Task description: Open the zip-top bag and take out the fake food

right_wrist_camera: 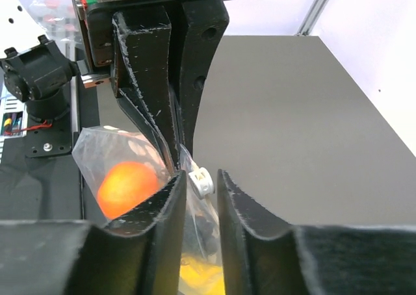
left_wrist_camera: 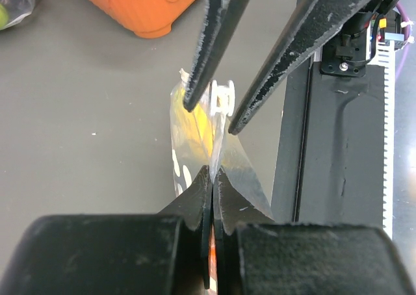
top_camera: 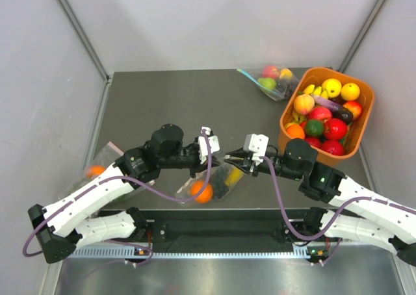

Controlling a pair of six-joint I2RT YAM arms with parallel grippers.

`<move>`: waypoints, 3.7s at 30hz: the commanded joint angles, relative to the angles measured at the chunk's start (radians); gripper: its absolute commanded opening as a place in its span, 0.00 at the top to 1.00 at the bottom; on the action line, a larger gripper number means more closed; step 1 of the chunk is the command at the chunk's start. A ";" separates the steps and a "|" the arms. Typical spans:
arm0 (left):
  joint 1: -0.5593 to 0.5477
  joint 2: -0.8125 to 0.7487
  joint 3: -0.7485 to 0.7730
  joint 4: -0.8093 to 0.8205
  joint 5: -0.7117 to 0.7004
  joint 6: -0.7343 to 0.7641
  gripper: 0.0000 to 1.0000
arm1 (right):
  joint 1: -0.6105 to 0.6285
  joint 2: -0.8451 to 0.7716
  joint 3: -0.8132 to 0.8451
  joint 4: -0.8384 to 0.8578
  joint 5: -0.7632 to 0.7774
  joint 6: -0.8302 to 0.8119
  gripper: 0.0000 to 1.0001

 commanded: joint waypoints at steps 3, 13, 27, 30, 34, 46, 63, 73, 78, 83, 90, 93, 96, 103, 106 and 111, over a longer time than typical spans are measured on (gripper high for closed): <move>0.004 -0.007 0.017 0.023 0.027 0.017 1.00 | -0.012 -0.017 0.058 0.013 -0.026 -0.021 0.85; 0.019 -0.047 0.000 0.082 0.009 -0.009 1.00 | -0.012 -0.009 0.044 -0.028 -0.013 -0.037 1.00; 0.126 -0.065 -0.003 0.138 0.188 -0.053 1.00 | -0.012 0.003 0.012 -0.062 0.021 -0.041 1.00; 0.140 -0.072 -0.003 0.130 0.191 -0.049 1.00 | -0.015 0.006 0.010 -0.070 0.036 -0.044 1.00; 0.163 -0.090 -0.003 0.129 0.191 -0.049 1.00 | -0.017 0.010 0.009 -0.085 0.055 -0.044 1.00; 0.275 -0.124 -0.018 0.148 0.129 -0.053 1.00 | -0.020 -0.018 0.000 -0.120 0.105 -0.018 1.00; 0.349 0.020 0.054 0.283 -0.367 -0.133 1.00 | -0.018 -0.030 -0.052 -0.163 0.204 0.169 1.00; 0.355 0.166 0.095 0.317 -0.648 -0.128 1.00 | -0.003 -0.014 -0.111 -0.150 0.277 0.307 1.00; 0.370 0.192 0.079 0.343 -0.683 -0.151 1.00 | 0.017 -0.004 -0.151 -0.130 0.273 0.348 1.00; 0.374 0.172 0.026 0.375 -0.565 -0.133 1.00 | 0.031 -0.003 -0.164 -0.120 0.268 0.367 0.96; 0.374 0.050 -0.070 0.408 -0.220 -0.066 1.00 | 0.029 0.000 -0.051 -0.145 0.368 0.315 0.36; 0.375 0.010 -0.098 0.418 -0.125 -0.044 1.00 | 0.023 0.025 -0.008 -0.113 0.421 0.292 0.28; 0.374 -0.001 -0.100 0.411 -0.076 -0.030 1.00 | -0.006 0.060 0.020 -0.052 0.426 0.279 0.27; 0.375 0.004 -0.093 0.369 0.012 -0.007 1.00 | -0.168 0.152 0.061 0.106 0.287 0.261 0.29; 0.374 -0.003 -0.096 0.366 0.021 -0.001 1.00 | -0.227 0.169 0.057 0.160 0.239 0.256 0.30; 0.375 0.005 -0.089 0.351 0.069 0.007 1.00 | -0.316 0.206 0.049 0.211 0.150 0.223 0.30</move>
